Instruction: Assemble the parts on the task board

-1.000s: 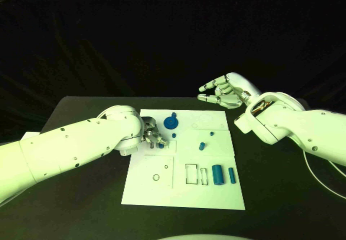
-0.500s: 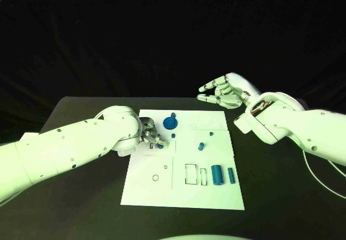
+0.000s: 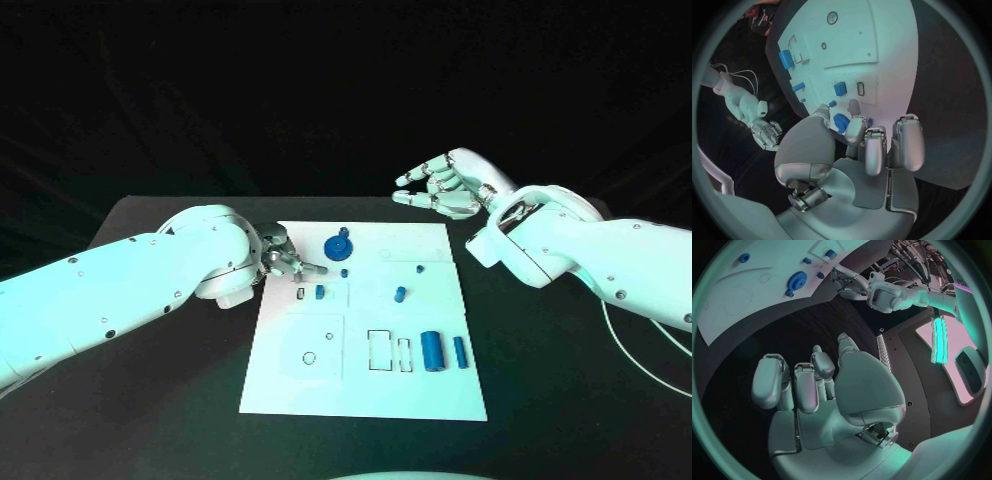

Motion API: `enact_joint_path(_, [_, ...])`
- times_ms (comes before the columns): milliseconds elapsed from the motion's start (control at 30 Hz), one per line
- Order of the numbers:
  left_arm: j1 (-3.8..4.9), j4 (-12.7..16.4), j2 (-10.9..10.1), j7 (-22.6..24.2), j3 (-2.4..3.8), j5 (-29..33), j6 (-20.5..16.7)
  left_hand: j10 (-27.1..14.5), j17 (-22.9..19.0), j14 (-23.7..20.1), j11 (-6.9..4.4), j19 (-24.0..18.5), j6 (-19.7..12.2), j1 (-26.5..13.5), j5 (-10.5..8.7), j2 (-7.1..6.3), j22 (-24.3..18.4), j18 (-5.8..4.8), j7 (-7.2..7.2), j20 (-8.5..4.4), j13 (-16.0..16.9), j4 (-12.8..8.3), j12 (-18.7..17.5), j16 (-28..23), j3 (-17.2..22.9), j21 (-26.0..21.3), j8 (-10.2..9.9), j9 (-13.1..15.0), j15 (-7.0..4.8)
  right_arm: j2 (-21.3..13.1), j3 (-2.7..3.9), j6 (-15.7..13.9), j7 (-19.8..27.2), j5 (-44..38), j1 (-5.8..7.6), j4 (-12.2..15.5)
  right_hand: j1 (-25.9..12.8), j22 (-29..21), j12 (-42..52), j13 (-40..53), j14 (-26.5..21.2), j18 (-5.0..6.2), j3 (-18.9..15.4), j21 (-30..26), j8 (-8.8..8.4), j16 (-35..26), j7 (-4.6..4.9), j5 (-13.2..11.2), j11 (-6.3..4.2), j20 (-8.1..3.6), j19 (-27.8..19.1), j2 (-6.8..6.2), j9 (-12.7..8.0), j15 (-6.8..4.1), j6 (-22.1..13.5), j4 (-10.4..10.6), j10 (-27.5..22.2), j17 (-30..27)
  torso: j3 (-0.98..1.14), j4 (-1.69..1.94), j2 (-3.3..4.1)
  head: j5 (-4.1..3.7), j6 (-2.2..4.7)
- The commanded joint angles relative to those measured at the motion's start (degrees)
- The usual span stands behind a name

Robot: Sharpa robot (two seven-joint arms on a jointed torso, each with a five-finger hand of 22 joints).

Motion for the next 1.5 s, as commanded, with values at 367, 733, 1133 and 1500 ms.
enact_joint_path(367, [3.36,-1.86,-3.82,0.06,1.85,8.23,6.6,-5.0,15.07,6.11,1.29,-2.78,-2.85,5.44,1.02,3.55,-1.07,1.08,1.23,0.92,-5.64,-0.79,-5.79,0.18,-2.66,-4.19,-2.84,-2.67,1.5,0.15,-0.11,0.95,0.14,0.07,-0.19,-0.81,-0.53,-0.08,-0.44,-0.15,3.55,0.35,-0.67,-0.33,0.04,-0.31,0.03,0.55,-0.02,-0.15,-0.44,0.26,0.11,0.21,0.26,0.16,-0.39,3.99,0.1,0.26,-0.01,0.01,0.17])
enact_joint_path(733, [4.34,-14.79,3.47,1.1,0.94,1.84,11.81,-6.87,15.07,6.11,1.85,-3.5,-3.15,9.34,2.2,4.67,-2.24,1.41,1.82,1.53,-8.03,-0.77,-7.93,0.18,-2.66,-5.56,-3.87,-4.47,2.03,1.17,-0.13,1.07,0.49,0.18,-0.8,-1.52,0.29,-0.11,-0.35,-0.15,3.57,0.35,-1.11,-0.39,0.04,-0.37,0.0,1.85,-0.06,-0.18,-0.42,0.66,0.17,0.18,0.27,0.05,-0.41,4.01,0.11,0.29,-0.06,0.81,0.51])
enact_joint_path(1133, [4.14,-21.05,9.14,3.45,-0.83,1.32,10.73,-5.94,15.07,6.11,1.72,-2.74,-2.32,8.77,2.09,5.64,-1.18,1.17,1.67,1.54,-7.32,-0.16,-6.92,0.18,-3.25,-4.67,-3.78,-5.2,1.95,1.82,-0.12,1.02,0.72,0.44,-1.23,-1.77,0.63,-0.19,-0.32,-0.15,3.59,0.37,-1.14,-0.44,0.03,-0.35,0.0,2.04,-0.07,-0.19,-0.44,0.85,0.18,0.17,0.25,-0.04,-0.41,4.07,0.13,0.22,0.03,1.03,0.63])
enact_joint_path(1500, [4.08,-20.36,9.19,4.14,-0.95,2.24,9.47,-4.95,15.07,6.11,1.48,-1.92,-1.59,7.5,1.97,6.24,-0.02,0.89,1.4,1.38,-6.56,-0.11,-5.89,0.18,-4.44,-3.66,-3.59,-5.79,1.75,1.99,-0.12,1.12,0.72,0.5,-1.26,-2.17,0.64,-0.17,-0.3,-0.14,3.59,0.37,-1.14,-0.43,0.03,-0.33,0.0,2.05,-0.07,-0.19,-0.44,0.87,0.18,0.16,0.25,-0.04,-0.4,4.08,0.09,0.36,-0.02,0.82,0.4])
